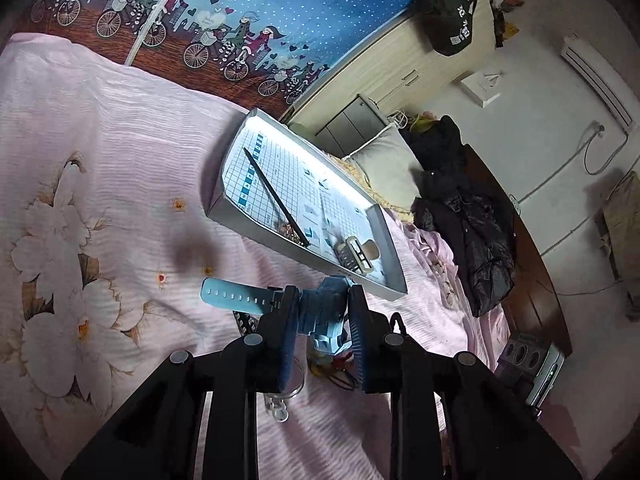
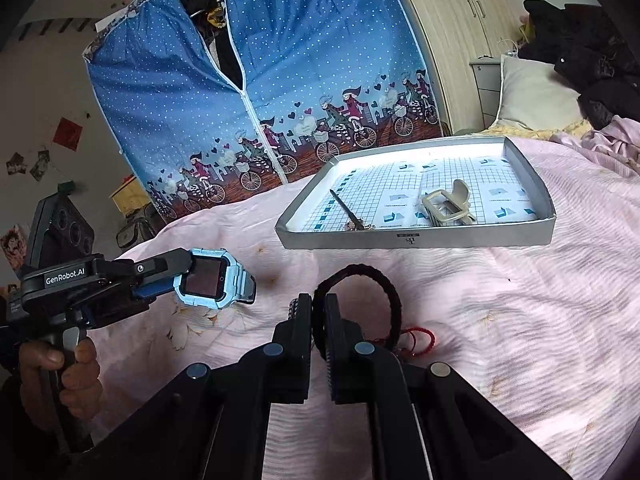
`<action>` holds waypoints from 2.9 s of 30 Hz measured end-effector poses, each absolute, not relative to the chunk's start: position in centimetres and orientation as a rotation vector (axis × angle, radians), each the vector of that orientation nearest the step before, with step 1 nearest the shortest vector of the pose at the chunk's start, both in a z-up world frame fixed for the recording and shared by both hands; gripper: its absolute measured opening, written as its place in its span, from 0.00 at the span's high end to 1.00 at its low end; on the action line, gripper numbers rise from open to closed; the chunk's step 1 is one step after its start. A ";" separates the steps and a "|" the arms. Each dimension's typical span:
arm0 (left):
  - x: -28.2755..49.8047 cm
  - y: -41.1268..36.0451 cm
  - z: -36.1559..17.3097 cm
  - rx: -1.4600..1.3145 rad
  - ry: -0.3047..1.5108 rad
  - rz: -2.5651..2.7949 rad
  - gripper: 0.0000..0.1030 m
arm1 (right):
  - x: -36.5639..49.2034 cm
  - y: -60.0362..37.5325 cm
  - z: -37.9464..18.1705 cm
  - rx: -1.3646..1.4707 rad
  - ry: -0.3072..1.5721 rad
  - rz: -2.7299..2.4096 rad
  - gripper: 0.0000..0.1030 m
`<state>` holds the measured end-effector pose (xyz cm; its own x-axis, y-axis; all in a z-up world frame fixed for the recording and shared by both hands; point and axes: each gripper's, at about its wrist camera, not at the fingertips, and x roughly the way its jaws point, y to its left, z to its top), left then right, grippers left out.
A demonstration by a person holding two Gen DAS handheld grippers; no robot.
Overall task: Organize jewelry
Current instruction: 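Lower the watch and hair tie into the white tray and open both tools, then withdraw both tools from the tray toward the remaining jewelry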
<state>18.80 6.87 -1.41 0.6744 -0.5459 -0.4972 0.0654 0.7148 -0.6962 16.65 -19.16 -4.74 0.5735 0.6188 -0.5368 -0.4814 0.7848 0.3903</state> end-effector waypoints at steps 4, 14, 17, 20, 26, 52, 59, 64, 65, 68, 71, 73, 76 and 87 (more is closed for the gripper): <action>21.1 7.8 -0.8 -0.721 0.749 -0.354 0.80 | 18.4 -19.0 -5.0 0.233 0.736 0.658 0.94; 30.0 7.6 -0.9 -0.731 0.727 -0.301 0.80 | 25.3 -17.6 -4.3 0.182 0.752 0.672 0.94; 32.0 7.1 -2.0 -0.710 0.752 -0.288 0.80 | 28.0 -17.1 -5.0 0.193 0.786 0.664 0.94; 32.8 6.8 -3.2 -0.677 0.785 -0.279 0.80 | 30.2 -16.8 -5.9 0.203 0.817 0.640 0.94; 33.1 6.2 -4.6 -0.646 0.857 -0.291 0.80 | 32.5 -17.3 -7.9 0.228 0.870 0.603 0.93; 13.8 2.0 6.3 -0.207 0.476 -0.165 0.01 | 20.6 -22.4 0.2 0.219 0.510 0.601 0.00; 8.1 1.5 6.1 -0.175 0.488 -0.119 0.01 | 14.2 -22.8 2.6 0.154 0.384 0.610 0.00; 5.5 0.8 4.3 -0.135 0.545 -0.112 0.01 | 10.8 -23.7 2.6 0.143 0.392 0.592 0.00; 5.4 0.5 3.8 -0.129 0.566 -0.120 0.01 | 10.1 -24.0 2.4 0.139 0.398 0.585 0.00; 5.6 -0.1 2.2 -0.128 0.627 -0.144 0.01 | 8.5 -24.4 1.5 0.110 0.432 0.564 0.00; 6.1 -0.4 0.9 -0.127 0.669 -0.158 0.01 | 7.3 -24.5 -0.1 0.067 0.468 0.537 0.00; 6.2 -0.4 0.2 -0.118 0.684 -0.170 0.01 | 6.8 -24.4 -1.3 0.039 0.495 0.533 0.00; 6.5 -0.9 -0.8 -0.098 0.721 -0.185 0.01 | 6.3 -24.3 -3.0 0.020 0.542 0.524 0.00; 8.1 -1.4 -4.5 -0.097 0.867 -0.244 0.01 | 7.7 -24.7 -6.4 0.079 0.682 0.515 0.00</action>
<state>8.05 -1.43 -4.51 0.6213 -0.2514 -0.7422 0.1731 0.9678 -0.1829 7.68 -24.68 -6.39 0.6567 0.4793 -0.5823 -0.4283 0.8725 0.2351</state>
